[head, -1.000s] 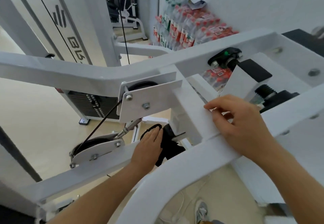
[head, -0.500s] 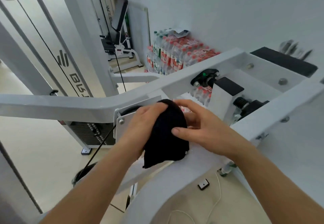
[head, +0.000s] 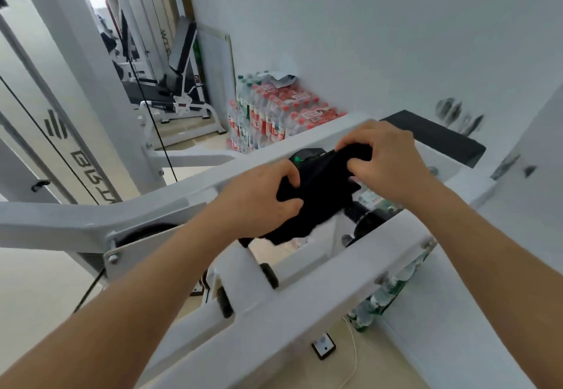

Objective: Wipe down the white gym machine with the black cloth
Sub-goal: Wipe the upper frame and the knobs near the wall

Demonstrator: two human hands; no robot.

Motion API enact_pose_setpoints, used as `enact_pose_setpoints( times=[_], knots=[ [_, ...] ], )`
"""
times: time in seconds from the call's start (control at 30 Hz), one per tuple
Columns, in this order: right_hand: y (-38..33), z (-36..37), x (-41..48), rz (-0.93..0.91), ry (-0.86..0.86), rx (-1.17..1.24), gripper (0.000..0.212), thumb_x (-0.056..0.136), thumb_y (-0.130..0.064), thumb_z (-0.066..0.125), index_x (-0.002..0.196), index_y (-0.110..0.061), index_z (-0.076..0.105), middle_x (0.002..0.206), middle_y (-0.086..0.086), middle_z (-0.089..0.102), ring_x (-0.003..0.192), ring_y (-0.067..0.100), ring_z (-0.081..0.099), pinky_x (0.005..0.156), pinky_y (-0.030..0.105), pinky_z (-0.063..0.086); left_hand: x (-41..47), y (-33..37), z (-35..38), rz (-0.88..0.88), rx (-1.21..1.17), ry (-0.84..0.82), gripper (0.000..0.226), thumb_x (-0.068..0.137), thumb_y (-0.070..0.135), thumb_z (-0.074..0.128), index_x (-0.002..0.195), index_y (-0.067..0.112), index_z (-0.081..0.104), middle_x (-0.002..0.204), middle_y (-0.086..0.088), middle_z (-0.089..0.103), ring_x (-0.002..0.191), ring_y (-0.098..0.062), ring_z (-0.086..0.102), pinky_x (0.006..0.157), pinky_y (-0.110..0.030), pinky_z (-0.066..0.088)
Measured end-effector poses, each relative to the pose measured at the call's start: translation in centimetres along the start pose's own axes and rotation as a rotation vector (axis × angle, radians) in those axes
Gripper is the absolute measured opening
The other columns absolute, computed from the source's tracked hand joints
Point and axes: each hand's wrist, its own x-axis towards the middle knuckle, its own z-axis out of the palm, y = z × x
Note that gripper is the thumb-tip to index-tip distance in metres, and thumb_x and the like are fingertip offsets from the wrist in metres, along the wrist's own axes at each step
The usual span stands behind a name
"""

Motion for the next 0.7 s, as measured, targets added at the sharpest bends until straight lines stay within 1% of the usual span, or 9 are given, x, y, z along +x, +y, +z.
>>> enact_pose_setpoints(
  times=[0.07,0.13,0.2,0.27,0.37,0.47,0.57,0.63,0.7],
  knots=[
    [2.2,0.5,1.3,-0.002,-0.043,-0.078,0.034,0.070,-0.025,0.053,0.094,-0.029,0.076,0.101,-0.006,0.064,0.104,0.022,0.055,0.094,0.038,0.037,3.0,0.0,1.7,-0.043,0.158,-0.026,0.021,0.093,0.028,0.055,0.113,0.028,0.046,0.092,0.009,0.054,0.082,-0.016,0.051,0.067,-0.032,0.040],
    [4.2,1.1,2.7,0.033,-0.213,-0.061,0.033,0.077,-0.025,0.057,0.104,-0.027,0.076,0.102,-0.003,0.056,0.105,0.023,0.053,0.097,0.042,0.041,6.1,-0.1,4.1,-0.132,0.205,-0.045,0.022,0.095,0.024,0.051,0.115,0.020,0.044,0.101,-0.002,0.060,0.087,-0.024,0.053,0.071,-0.035,0.042],
    [5.9,1.8,3.7,0.036,-0.467,-0.046,0.034,0.084,-0.021,0.061,0.116,-0.029,0.069,0.101,-0.001,0.053,0.099,0.022,0.058,0.093,0.038,0.048,8.4,-0.2,7.2,-0.296,0.047,-0.068,0.022,0.098,0.024,0.048,0.116,0.013,0.043,0.108,-0.010,0.061,0.095,-0.030,0.056,0.077,-0.036,0.044],
    [7.2,2.4,4.4,0.038,-0.639,0.036,0.030,0.087,-0.022,0.061,0.114,-0.032,0.063,0.097,-0.002,0.060,0.085,0.019,0.065,0.079,0.036,0.056,9.7,-0.1,9.9,-0.491,-0.266,-0.039,0.020,0.099,0.022,0.044,0.115,0.010,0.044,0.114,-0.014,0.059,0.105,-0.033,0.056,0.086,-0.038,0.046],
    [8.5,3.0,5.3,-0.068,-0.662,0.016,0.023,0.090,-0.028,0.060,0.112,-0.035,0.060,0.097,-0.007,0.062,0.089,0.016,0.061,0.082,0.032,0.051,9.9,0.2,12.6,-0.681,-0.668,0.099,0.010,0.098,0.020,0.039,0.105,0.018,0.047,0.107,-0.014,0.062,0.102,-0.034,0.061,0.090,-0.048,0.053],
    [8.2,3.5,5.9,-0.196,-0.649,-0.011,0.037,0.091,-0.038,0.062,0.126,-0.031,0.055,0.114,-0.002,0.048,0.102,0.019,0.053,0.094,0.032,0.045,9.8,0.5,13.3,-0.773,-0.892,0.233,0.007,0.096,0.018,0.047,0.100,0.022,0.051,0.099,-0.018,0.067,0.096,-0.038,0.067,0.083,-0.058,0.055],
    [7.8,3.5,6.8,-0.225,-0.778,0.114,0.047,0.088,-0.050,0.064,0.130,-0.032,0.053,0.119,-0.003,0.047,0.105,0.015,0.051,0.094,0.027,0.045,10.2,0.3,14.0,-0.813,-0.899,0.257,0.007,0.095,0.018,0.053,0.101,0.022,0.053,0.097,-0.016,0.070,0.090,-0.036,0.070,0.079,-0.058,0.057],
    [8.0,3.3,7.9,-0.263,-0.810,0.135,0.044,0.089,-0.050,0.063,0.128,-0.032,0.058,0.118,-0.004,0.054,0.105,0.012,0.051,0.087,0.024,0.045,10.4,0.0,15.1,-0.836,-0.821,0.217,0.008,0.097,0.017,0.048,0.103,0.021,0.050,0.100,-0.015,0.067,0.092,-0.035,0.067,0.082,-0.053,0.057],
    [7.8,3.2,8.7,-0.351,-0.799,0.065,0.039,0.088,-0.050,0.063,0.124,-0.036,0.062,0.115,-0.006,0.056,0.108,0.014,0.049,0.091,0.030,0.044,10.8,-0.1,16.1,-0.832,-0.722,0.155,0.018,0.097,0.011,0.042,0.114,0.016,0.046,0.106,-0.012,0.060,0.094,-0.029,0.059,0.084,-0.046,0.052]
  ],
)
